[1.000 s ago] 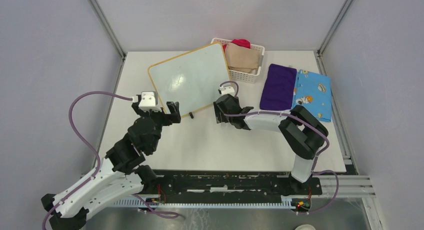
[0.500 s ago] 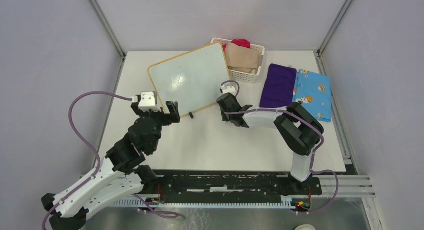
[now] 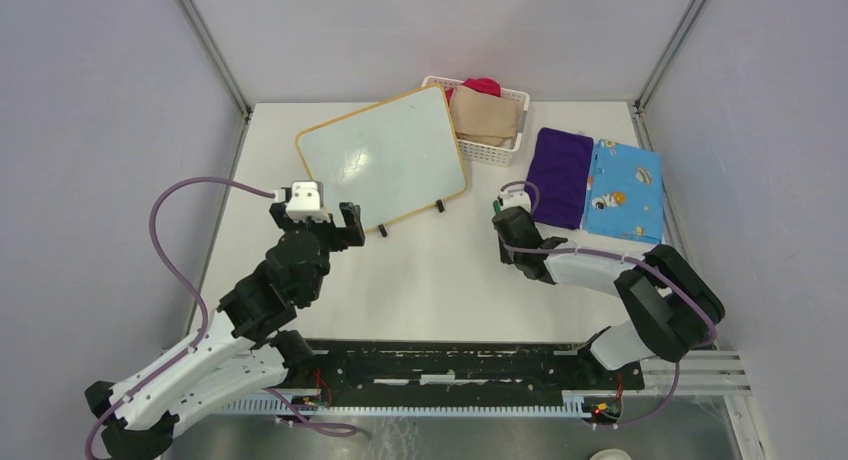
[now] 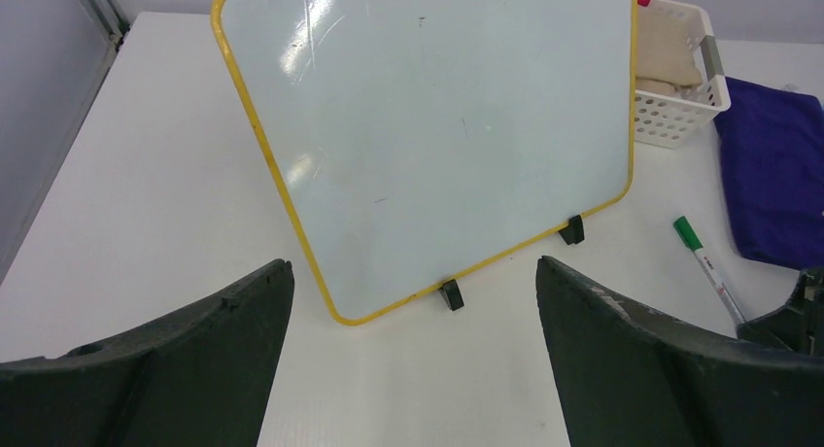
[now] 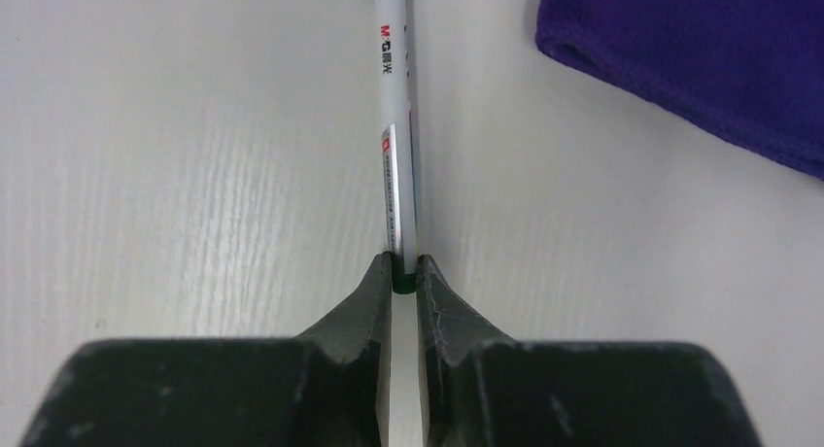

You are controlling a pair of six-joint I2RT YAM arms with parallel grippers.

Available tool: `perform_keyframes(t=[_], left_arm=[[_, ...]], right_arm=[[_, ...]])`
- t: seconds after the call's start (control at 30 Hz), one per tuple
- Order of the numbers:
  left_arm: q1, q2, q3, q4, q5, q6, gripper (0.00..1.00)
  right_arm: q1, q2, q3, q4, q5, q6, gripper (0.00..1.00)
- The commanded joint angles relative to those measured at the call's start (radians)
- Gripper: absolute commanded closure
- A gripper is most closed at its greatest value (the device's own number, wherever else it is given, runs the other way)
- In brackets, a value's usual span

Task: Write a sentence on the whiteboard
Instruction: Move the whiteboard marker to the center of the board.

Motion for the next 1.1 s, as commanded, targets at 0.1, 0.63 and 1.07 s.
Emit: perform_keyframes(t=[0.1, 0.63, 1.07], left_arm=[[0.001, 0.006, 0.022, 0.011, 0.019, 0.029, 0.02], [0.001, 0.0, 0.021, 0.008, 0.037, 0.03, 0.01], [-0.001, -0.007, 0.018, -0.001, -0.008, 0.033, 0.01]], right_arm=[[-0.019, -0.094, -0.091, -0.096, -0.012, -0.05, 0.89], [0.057, -0.256, -0.032, 0.01, -0.161, -0.125, 0.4], [0.123, 0.045, 0.006, 0.544, -0.128, -0.128, 0.41]])
